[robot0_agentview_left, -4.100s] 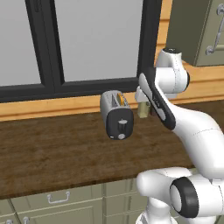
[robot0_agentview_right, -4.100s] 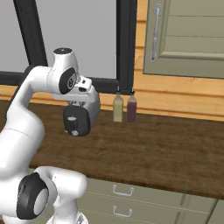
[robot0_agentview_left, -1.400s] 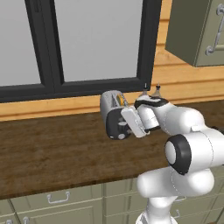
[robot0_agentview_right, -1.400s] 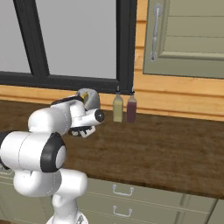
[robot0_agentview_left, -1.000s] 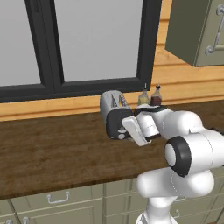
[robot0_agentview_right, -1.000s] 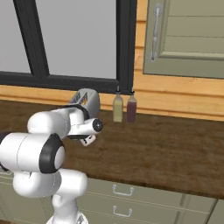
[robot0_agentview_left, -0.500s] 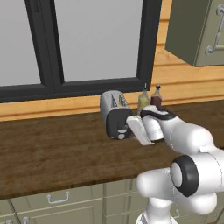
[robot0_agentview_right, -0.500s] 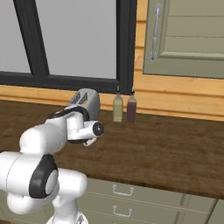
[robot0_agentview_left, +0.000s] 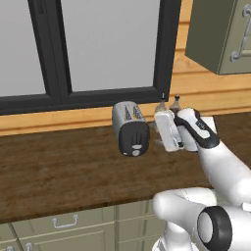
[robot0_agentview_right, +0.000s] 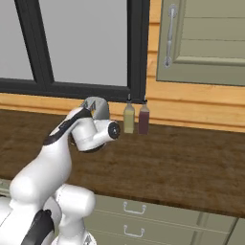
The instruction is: Start the toaster. Once the lever pops up, take the bread to the plate on the dining counter.
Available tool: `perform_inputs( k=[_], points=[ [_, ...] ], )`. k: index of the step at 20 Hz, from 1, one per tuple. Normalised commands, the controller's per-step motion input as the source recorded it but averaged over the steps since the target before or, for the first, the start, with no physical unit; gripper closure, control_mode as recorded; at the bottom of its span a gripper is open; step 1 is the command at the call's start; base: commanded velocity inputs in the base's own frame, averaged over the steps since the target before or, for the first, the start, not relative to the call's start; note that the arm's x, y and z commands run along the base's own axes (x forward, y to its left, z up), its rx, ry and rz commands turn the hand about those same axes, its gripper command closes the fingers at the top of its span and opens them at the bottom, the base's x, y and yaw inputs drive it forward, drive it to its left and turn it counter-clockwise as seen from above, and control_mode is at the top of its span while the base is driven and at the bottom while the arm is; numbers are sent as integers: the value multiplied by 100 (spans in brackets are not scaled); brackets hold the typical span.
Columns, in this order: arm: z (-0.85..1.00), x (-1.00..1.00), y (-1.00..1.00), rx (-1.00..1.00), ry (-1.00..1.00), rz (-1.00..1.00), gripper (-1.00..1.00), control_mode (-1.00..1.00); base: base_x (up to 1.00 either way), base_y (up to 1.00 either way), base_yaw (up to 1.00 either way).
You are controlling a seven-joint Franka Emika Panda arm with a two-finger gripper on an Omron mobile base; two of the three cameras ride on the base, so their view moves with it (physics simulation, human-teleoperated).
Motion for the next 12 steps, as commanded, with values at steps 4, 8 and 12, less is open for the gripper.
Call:
perform_inputs(
  k=[4,8,12],
  points=[
    [96,0,-22,39,31,0,-100,-100,0,0,0],
    [38,29,-6,49,43,-6,-100,-100,0,0,0],
    [0,54,14,50,49,-14,-100,-100,0,0,0]
  ],
)
